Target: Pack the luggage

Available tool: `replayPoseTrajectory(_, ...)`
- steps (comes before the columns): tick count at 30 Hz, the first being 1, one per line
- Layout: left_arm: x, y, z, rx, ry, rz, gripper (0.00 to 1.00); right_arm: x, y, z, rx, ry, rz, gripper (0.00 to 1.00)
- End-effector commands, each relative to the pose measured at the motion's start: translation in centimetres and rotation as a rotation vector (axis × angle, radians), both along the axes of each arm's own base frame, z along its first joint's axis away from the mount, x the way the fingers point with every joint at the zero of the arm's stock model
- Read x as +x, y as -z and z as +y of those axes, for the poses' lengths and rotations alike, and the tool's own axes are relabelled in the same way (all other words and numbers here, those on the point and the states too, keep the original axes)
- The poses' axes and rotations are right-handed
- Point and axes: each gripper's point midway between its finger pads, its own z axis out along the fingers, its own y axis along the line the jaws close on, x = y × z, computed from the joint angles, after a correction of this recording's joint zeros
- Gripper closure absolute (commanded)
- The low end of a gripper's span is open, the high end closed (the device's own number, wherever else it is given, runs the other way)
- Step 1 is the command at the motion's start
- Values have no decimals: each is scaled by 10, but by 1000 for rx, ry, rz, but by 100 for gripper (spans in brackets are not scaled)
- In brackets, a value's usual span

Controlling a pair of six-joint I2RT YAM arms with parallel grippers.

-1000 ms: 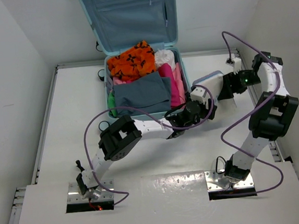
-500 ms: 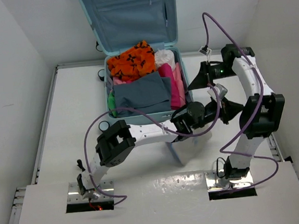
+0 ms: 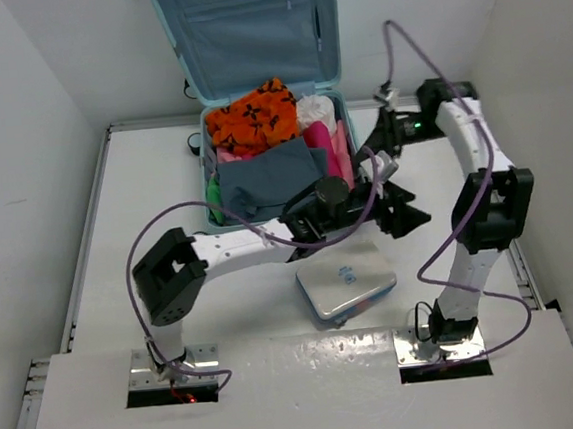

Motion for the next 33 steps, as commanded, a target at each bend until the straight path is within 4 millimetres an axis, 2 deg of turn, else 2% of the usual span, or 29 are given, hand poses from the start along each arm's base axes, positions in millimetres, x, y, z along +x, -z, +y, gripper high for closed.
replayPoseTrajectory(1,-19,-26,53,39,94,-42,27,28,-28,-69,-2,243,107,56)
replayPoseTrajectory(2,-17,-13,67,90,85,-20,22,17,-35,-75,-22,258,215,53)
replayPoseTrajectory(3,-5,8,88,149,56,3,8,21,-27,-92,-84,285,148,53)
replayPoseTrajectory(4,-6,-5,107,156,36,-13,0,14,-17,-100,-148,304,174,49)
replayPoseTrajectory(5,-5,13,124,246,22,-16,0,-13,-18,-99,-169,297,124,44)
replayPoseTrajectory(6,-2,14,138,268,8,-29,0,-34,6,-99,-212,280,195,41)
replayPoseTrajectory(7,-10,26,150,303,12,-35,0,-64,25,-99,-310,251,221,39)
replayPoseTrajectory(8,-18,12,169,299,0,-76,0,-81,27,-95,-340,218,167,34)
replayPoseTrajectory(9,-20,12,180,326,-8,-159,0,-103,43,-85,-352,169,225,32)
replayPoseTrajectory(10,-26,24,190,355,-3,-191,0,-124,56,-79,-344,150,277,30)
replayPoseTrajectory(11,-35,30,198,386,32,-238,0,-129,61,-78,-372,140,231,28)
replayPoseTrajectory(12,-41,28,208,421,66,-395,0,-134,58,-72,-353,138,246,26)
replayPoseTrajectory(13,-47,35,215,455,117,-449,0,-135,56,-67,-332,116,241,26)
replayPoseTrajectory(14,-55,59,226,538,168,-466,0,-134,59,-62,-325,94,271,25)
replayPoseTrajectory(15,-52,58,236,564,174,-599,3,-135,61,-57,-329,67,275,23)
replayPoseTrajectory(16,-58,76,243,597,207,-641,4,-137,64,-52,-340,43,288,23)
replayPoseTrajectory(17,-60,84,250,617,225,-705,4,-135,73,-50,-346,30,350,23)
replayPoseTrajectory(18,-69,88,249,621,274,-851,4,-137,78,-48,-356,21,388,21)
replayPoseTrajectory(19,-69,98,253,660,269,-916,4,-136,82,-46,-366,17,409,20)
replayPoseTrajectory(20,-71,111,257,679,287,-1021,2,-132,95,-47,-386,25,481,20)
replayPoseTrajectory(22,-70,124,261,696,288,-1119,0,-132,109,-50,-426,20,544,18)
replayPoseTrajectory(23,-76,144,266,713,307,-1146,0,-133,120,-53,-456,19,564,17)
replayPoseTrajectory(25,-71,144,264,691,272,-1289,0,-132,130,-55,-473,27,623,13)
replayPoseTrajectory(26,-78,163,267,684,314,-1308,0,-134,134,-55,-490,20,630,12)
replayPoseTrajectory(27,-78,168,267,680,312,-1342,0,-136,137,-54,-508,9,639,11)
replayPoseTrajectory(28,-76,162,263,645,289,-1426,0,-137,141,-54,-520,10,643,9)
replayPoseTrajectory(29,-81,176,263,646,313,-1434,0,-142,146,-53,-544,-10,645,9)
replayPoseTrajectory(30,-78,170,256,624,272,-1480,0,-144,149,-52,-550,-21,645,8)
replayPoseTrajectory(33,-74,183,245,635,282,-1492,0,-151,157,-47,-545,-61,669,6)
